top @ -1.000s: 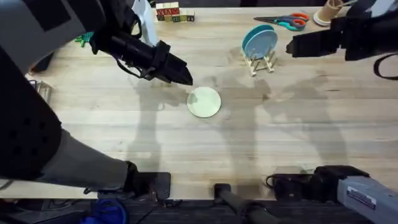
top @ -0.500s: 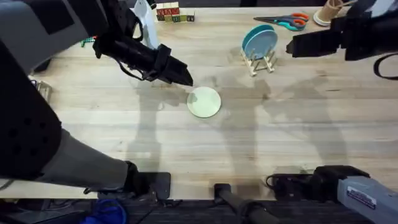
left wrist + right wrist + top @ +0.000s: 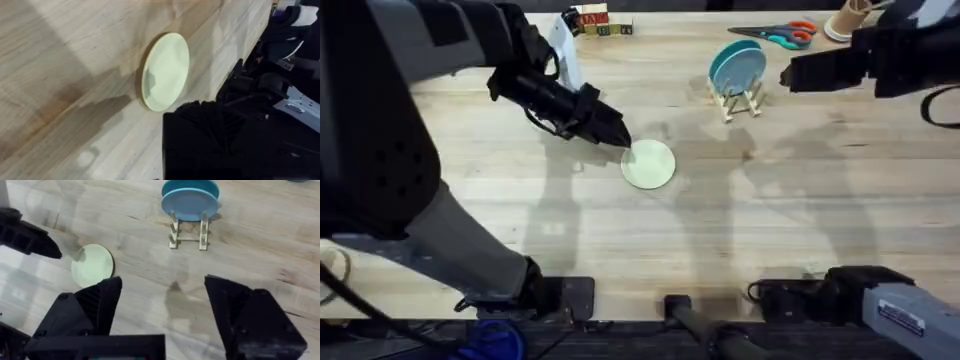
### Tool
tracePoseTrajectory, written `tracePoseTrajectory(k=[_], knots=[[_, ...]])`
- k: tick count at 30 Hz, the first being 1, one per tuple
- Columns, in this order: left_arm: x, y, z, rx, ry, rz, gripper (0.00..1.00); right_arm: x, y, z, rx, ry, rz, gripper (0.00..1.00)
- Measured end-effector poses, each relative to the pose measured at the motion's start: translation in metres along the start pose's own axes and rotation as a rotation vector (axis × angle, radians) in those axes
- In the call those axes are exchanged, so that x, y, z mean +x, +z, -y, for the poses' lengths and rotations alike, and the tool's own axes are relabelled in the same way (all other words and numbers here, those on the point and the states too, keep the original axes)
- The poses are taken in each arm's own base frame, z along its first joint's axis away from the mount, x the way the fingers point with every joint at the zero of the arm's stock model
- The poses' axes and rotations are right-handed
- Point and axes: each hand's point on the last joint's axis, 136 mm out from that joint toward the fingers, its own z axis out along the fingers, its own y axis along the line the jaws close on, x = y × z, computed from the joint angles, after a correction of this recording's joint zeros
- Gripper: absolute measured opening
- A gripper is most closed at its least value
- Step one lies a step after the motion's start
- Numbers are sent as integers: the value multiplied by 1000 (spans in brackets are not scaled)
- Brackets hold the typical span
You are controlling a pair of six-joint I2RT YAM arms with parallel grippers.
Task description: Pick up the plates from the table one by one and place each into a slot on the dish rack.
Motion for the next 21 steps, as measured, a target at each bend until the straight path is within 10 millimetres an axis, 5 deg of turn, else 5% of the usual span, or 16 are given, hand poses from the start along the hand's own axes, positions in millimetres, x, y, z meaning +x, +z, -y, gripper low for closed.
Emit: tracePoseTrajectory(k=[21], knots=[[16, 37, -48, 24, -142, -109, 42, 0, 0, 0, 0, 0, 0, 995]])
